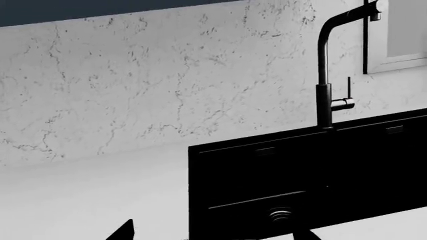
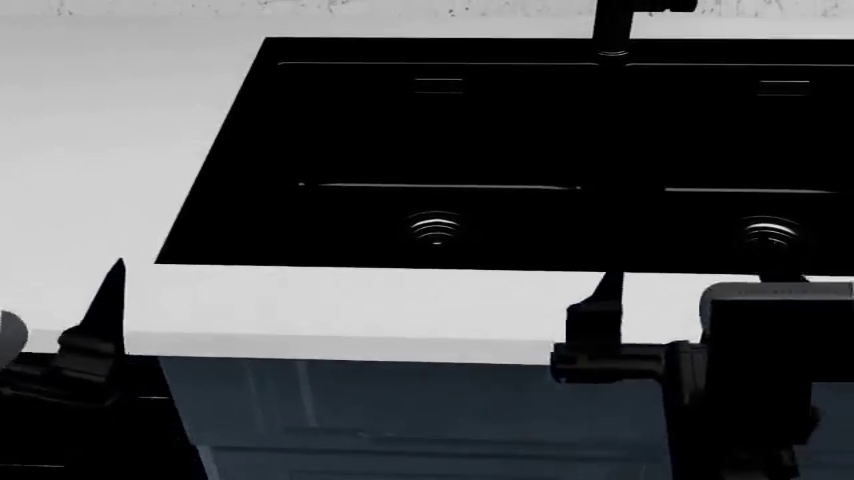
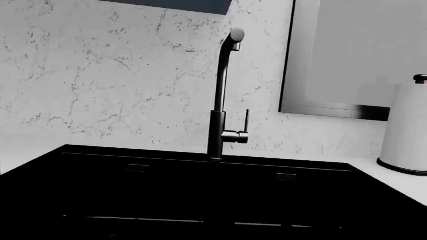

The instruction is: Place the eggs and milk next to the bowl.

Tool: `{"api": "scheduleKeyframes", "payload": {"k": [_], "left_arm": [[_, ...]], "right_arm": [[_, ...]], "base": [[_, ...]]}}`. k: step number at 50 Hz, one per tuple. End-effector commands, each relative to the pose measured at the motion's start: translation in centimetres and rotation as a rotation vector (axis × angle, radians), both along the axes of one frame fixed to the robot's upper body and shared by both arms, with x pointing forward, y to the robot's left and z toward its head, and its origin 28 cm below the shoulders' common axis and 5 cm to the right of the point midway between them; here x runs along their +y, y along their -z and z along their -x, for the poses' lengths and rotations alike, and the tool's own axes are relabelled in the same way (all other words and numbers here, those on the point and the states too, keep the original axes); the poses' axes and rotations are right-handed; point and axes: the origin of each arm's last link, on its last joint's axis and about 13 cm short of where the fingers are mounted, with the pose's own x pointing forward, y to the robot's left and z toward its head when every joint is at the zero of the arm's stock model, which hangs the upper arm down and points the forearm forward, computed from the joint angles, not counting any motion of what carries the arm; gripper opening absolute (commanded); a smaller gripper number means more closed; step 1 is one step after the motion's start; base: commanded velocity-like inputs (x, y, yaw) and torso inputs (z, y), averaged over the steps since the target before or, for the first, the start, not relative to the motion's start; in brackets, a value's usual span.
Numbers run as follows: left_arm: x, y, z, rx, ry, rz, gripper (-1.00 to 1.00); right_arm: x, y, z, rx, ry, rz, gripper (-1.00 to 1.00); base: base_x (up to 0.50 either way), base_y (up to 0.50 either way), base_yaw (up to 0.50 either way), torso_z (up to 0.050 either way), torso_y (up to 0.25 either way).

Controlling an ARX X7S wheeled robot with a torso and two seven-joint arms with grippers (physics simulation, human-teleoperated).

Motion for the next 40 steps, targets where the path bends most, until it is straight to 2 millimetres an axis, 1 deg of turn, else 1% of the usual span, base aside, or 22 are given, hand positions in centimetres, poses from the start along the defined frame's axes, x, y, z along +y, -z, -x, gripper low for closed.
{"api": "scheduleKeyframes", "payload": {"k": [1, 4, 9, 11, 14, 21, 25, 29, 33, 40], "left_arm": [[2.5, -3.5, -0.9, -0.032, -0.017, -0.032, 1.0], [3.1, -3.9, -1.4, -0.031, -0.054, -0.044, 1.0], [3.9, -5.8, -2.3, -0.051, -0.08, -0.023, 1.0], [4.2, -6.7, -2.3, -0.049, -0.052, -0.006, 1.0], [4.5, -7.5, -2.4, -0.056, -0.068, 0.006, 1.0], [4.7, -9.0, -2.0, -0.061, -0.095, -0.021, 1.0], [4.5, -9.4, -2.1, -0.06, -0.082, -0.032, 1.0], [4.5, -9.1, -2.2, -0.056, -0.081, -0.049, 1.0], [4.4, -8.7, -2.2, -0.047, -0.073, -0.055, 1.0], [4.7, -8.7, -2.2, -0.048, -0.078, -0.06, 1.0]], "right_arm": [[-2.2, -4.1, -1.5, -0.04, 0.031, 0.014, 1.0], [-2.4, -5.0, -1.8, -0.042, 0.028, 0.016, 1.0], [-2.9, -6.2, -2.6, -0.051, 0.041, 0.018, 1.0], [-3.1, -6.6, -2.8, -0.05, 0.039, 0.015, 1.0], [-3.3, -6.8, -3.2, -0.042, 0.039, 0.024, 1.0], [-3.5, -8.1, -3.6, -0.056, 0.039, 0.026, 1.0], [-3.4, -8.6, -3.6, -0.062, 0.031, 0.019, 1.0], [-3.4, -8.5, -3.4, -0.06, 0.031, 0.042, 1.0], [-3.3, -8.2, -3.3, -0.057, 0.029, 0.04, 1.0], [-3.4, -7.9, -3.3, -0.051, 0.024, 0.034, 1.0]], "base": [[0.0, 0.0, 0.0, 0.0, 0.0], [0.0, 0.0, 0.0, 0.0, 0.0], [0.0, 0.0, 0.0, 0.0, 0.0], [0.0, 0.0, 0.0, 0.0, 0.0], [0.0, 0.0, 0.0, 0.0, 0.0], [0.0, 0.0, 0.0, 0.0, 0.0], [0.0, 0.0, 0.0, 0.0, 0.0], [0.0, 0.0, 0.0, 0.0, 0.0], [0.0, 0.5, 0.0, 0.0, 0.0], [0.0, 0.5, 0.0, 0.0, 0.0]]}}
